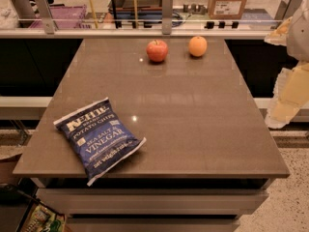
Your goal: Move orange near blue chip bag
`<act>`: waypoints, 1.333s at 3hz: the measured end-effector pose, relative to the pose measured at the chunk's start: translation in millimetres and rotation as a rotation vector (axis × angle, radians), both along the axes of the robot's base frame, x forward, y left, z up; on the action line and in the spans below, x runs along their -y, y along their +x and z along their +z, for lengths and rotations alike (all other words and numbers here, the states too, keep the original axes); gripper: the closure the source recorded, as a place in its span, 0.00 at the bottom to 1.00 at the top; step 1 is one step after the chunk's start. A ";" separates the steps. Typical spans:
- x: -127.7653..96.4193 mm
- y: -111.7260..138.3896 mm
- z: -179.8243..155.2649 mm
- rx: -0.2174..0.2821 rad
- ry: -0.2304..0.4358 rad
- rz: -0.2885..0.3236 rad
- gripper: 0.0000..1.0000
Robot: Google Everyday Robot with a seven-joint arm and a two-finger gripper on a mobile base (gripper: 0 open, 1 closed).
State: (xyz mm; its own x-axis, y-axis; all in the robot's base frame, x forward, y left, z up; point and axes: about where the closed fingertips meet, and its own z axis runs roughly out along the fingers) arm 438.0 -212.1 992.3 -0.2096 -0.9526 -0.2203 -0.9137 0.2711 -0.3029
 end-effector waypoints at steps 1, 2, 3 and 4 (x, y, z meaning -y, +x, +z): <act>0.0 0.0 0.0 0.000 0.000 0.000 0.00; 0.6 0.4 3.9 0.019 0.013 -0.012 0.00; 4.4 3.3 7.5 0.069 0.067 -0.073 0.00; 12.9 9.5 6.7 0.138 0.171 -0.169 0.00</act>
Offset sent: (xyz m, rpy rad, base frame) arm 0.0017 -0.0030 0.0041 0.0300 -0.0260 -0.0288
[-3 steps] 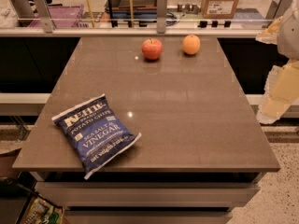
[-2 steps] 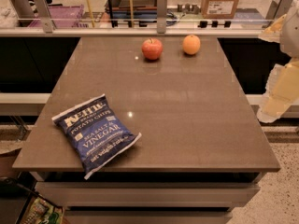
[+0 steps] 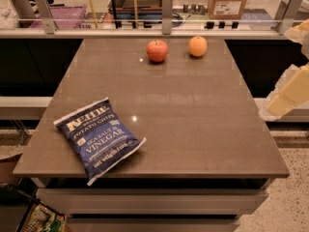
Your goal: Move orange near blue chip bag
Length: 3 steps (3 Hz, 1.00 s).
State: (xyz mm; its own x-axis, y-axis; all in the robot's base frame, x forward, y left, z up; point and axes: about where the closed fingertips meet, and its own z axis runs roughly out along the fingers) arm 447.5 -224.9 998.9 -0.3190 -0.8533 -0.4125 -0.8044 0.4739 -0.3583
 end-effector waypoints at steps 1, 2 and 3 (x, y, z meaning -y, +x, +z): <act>10.2 16.6 -5.7 0.076 0.123 -0.071 0.00; 16.3 35.8 -5.5 0.158 0.219 -0.125 0.00; 23.1 59.3 -6.1 0.228 0.300 -0.176 0.00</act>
Offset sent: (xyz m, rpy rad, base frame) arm 0.0621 -0.0296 -0.0039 0.3435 -0.2678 -0.1991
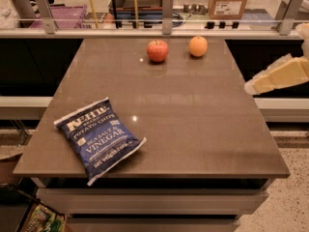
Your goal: Move orange near blue chip bag
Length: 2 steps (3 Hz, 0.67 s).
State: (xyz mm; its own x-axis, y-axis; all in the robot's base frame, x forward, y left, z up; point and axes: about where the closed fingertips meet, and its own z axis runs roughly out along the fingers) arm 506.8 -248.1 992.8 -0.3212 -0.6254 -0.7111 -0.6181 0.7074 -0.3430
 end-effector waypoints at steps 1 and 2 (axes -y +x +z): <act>4.9 28.6 -0.5 0.051 0.062 -0.041 0.00; 4.0 53.0 -7.1 0.057 0.081 -0.100 0.00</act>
Offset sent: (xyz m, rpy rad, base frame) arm 0.0911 -0.0058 -0.0272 0.1673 -0.0037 -0.2596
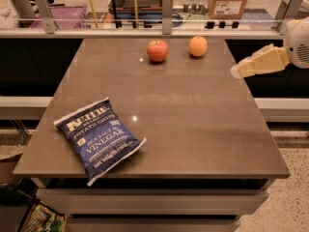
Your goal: Move orange near blue chip bag
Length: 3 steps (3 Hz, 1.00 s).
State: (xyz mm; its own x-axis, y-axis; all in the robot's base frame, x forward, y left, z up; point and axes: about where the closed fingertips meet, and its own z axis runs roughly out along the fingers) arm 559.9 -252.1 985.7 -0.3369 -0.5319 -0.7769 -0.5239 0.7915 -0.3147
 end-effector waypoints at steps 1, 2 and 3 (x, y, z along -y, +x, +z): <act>-0.7 22.5 -12.9 -0.027 0.012 -0.085 0.00; -2.3 24.7 -13.1 -0.048 0.061 -0.129 0.00; -2.4 30.9 -12.2 -0.031 0.071 -0.129 0.00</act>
Offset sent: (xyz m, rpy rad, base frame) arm 0.0191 0.0006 -0.0106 0.0075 0.0209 -0.0700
